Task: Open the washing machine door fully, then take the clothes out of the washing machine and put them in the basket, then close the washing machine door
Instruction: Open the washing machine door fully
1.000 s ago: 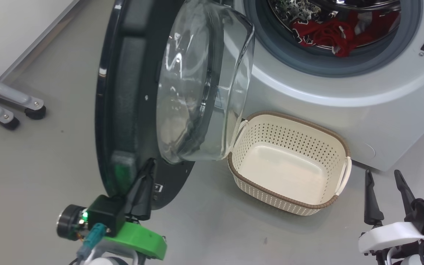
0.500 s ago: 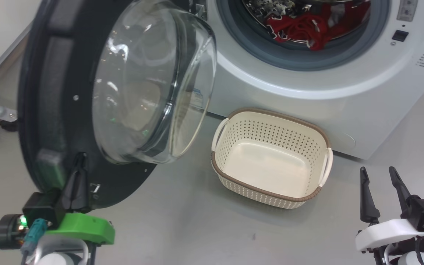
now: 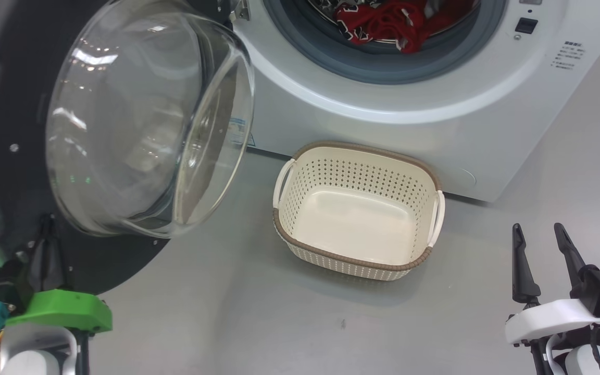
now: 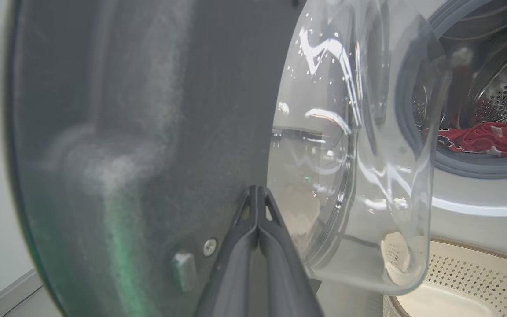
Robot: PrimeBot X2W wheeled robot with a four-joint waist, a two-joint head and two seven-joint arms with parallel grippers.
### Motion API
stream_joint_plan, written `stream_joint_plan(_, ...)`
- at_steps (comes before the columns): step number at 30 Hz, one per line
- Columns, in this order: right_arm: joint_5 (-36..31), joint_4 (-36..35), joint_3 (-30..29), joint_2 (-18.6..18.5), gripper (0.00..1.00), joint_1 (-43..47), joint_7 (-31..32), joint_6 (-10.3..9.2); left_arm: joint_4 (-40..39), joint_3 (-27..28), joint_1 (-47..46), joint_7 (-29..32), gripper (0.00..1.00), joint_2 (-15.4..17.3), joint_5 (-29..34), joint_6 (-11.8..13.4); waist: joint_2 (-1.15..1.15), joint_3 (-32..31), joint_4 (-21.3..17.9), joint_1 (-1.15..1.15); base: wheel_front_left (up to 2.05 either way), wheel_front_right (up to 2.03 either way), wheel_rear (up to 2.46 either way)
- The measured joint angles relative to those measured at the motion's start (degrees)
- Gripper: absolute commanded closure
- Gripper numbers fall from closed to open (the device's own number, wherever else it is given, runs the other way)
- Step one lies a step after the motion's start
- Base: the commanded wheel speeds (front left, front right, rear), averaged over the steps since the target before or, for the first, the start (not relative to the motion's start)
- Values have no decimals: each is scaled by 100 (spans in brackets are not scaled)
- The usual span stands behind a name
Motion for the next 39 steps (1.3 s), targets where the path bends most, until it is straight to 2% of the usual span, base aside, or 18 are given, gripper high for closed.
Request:
stream_joint_plan(19, 0, 22, -20, 1, 0, -37, 0, 5, 870, 708, -465, -366, 100, 15, 0, 0, 0, 64, -183, 0, 0, 0, 0)
stream_joint_plan(31, 0, 129, 94, 66, 0, -68, -1, 59, 880, 595, -337, -665, 100, -26, 3, 1, 0, -73, -323, 0, 0, 0, 0)
stream_joint_plan(38, 0, 137, 81, 75, 0, -66, -1, 58, 560, 194, -78, -716, 100, -108, 133, -29, 0, -189, -398, 0, 0, 0, 0)
stream_joint_plan(39, 0, 138, 91, 79, 0, -66, -1, 58, 454, 31, -21, -732, 100, -115, 208, -112, 0, -219, -424, 0, 0, 0, 0)
